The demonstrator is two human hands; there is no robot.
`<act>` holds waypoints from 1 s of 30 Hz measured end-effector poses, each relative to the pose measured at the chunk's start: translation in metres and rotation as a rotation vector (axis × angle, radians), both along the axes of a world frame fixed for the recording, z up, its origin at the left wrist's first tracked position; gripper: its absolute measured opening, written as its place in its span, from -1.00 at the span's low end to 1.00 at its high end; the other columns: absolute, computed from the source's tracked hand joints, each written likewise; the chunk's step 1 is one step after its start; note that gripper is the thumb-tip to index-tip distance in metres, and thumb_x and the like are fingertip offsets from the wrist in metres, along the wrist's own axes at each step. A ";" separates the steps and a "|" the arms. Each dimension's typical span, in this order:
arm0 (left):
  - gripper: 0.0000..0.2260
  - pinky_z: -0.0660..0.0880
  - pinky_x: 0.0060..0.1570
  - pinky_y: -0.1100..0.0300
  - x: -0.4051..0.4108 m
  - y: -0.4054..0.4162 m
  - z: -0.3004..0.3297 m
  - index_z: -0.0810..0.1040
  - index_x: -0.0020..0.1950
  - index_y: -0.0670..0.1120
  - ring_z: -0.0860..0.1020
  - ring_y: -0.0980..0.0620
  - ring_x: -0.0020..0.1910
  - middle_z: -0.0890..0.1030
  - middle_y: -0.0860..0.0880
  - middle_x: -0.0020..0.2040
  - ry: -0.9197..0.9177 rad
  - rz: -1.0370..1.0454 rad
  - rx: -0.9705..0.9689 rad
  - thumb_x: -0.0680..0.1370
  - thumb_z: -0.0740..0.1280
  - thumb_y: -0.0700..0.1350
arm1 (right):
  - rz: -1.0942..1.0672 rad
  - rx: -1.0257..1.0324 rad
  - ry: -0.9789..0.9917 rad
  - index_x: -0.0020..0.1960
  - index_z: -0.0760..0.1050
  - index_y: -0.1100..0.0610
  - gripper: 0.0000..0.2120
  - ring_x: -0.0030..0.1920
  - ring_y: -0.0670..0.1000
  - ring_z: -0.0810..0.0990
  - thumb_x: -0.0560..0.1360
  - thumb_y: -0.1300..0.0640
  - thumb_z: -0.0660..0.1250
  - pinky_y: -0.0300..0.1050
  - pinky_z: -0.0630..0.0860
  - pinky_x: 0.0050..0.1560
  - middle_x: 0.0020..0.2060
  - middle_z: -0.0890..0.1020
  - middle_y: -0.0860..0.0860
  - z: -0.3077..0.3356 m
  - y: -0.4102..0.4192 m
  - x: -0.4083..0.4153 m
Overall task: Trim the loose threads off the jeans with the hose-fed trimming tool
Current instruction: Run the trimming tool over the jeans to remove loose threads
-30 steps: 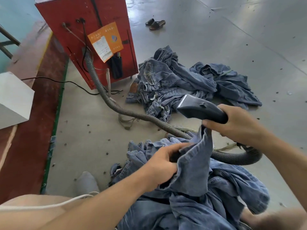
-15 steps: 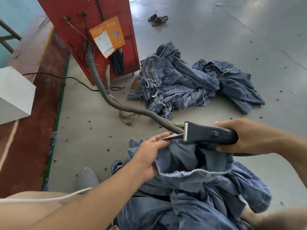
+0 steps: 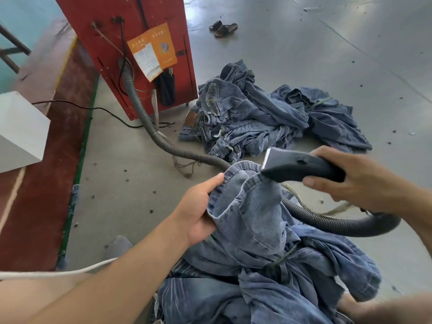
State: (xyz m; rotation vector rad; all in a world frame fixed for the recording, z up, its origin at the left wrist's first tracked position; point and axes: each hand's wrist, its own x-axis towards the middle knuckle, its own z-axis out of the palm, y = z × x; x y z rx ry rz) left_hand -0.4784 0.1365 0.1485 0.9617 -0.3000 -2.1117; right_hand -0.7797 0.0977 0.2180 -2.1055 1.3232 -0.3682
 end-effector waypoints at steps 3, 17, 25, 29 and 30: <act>-0.67 0.63 0.05 0.09 -0.008 0.005 0.000 0.68 0.27 -0.16 0.71 -0.06 0.11 0.71 -0.16 0.16 0.051 -0.092 -0.045 0.72 0.20 -0.03 | 0.111 0.010 0.024 0.07 0.47 -0.26 -0.68 -0.31 -0.13 0.61 0.42 -0.39 0.34 -0.34 0.46 -0.29 -0.24 0.62 -0.24 -0.006 0.005 0.024; -0.77 0.62 0.19 -0.09 -0.023 0.012 -0.015 0.75 0.03 -0.14 0.71 -0.20 0.07 0.73 -0.23 0.06 -0.487 -0.168 -0.165 0.43 0.61 -0.09 | -0.176 0.008 -0.157 0.08 0.49 -0.14 -0.63 -0.55 -0.02 0.53 0.45 -0.37 0.34 -0.24 0.44 -0.52 -0.46 0.59 0.00 0.002 -0.007 0.008; -0.83 0.57 -0.02 0.00 -0.039 0.009 -0.017 0.54 -0.11 -0.11 0.62 -0.07 -0.11 0.66 -0.15 -0.15 -0.596 0.096 -0.217 0.51 0.53 -0.26 | -0.333 -0.030 0.007 -0.12 0.49 -0.07 -0.36 -0.31 -0.05 0.57 0.21 -0.62 0.27 0.00 0.47 -0.27 -0.33 0.59 -0.10 -0.023 0.006 0.043; -0.81 0.58 0.01 -0.03 -0.046 0.011 -0.018 0.51 -0.03 -0.12 0.63 -0.07 -0.10 0.66 -0.15 -0.12 -0.561 0.125 -0.236 0.52 0.50 -0.28 | -0.364 -0.021 0.010 -0.15 0.45 -0.10 -0.31 -0.37 -0.14 0.54 0.11 -0.68 0.25 -0.08 0.36 -0.35 -0.37 0.58 -0.12 -0.022 0.009 0.056; -0.82 0.59 0.05 -0.04 -0.047 0.011 -0.018 0.53 0.00 -0.13 0.64 -0.09 -0.07 0.68 -0.17 -0.09 -0.538 0.141 -0.227 0.52 0.49 -0.30 | -0.365 -0.014 0.011 -0.12 0.44 -0.13 -0.34 -0.37 -0.15 0.55 0.13 -0.67 0.25 -0.09 0.37 -0.34 -0.35 0.58 -0.13 -0.019 0.008 0.055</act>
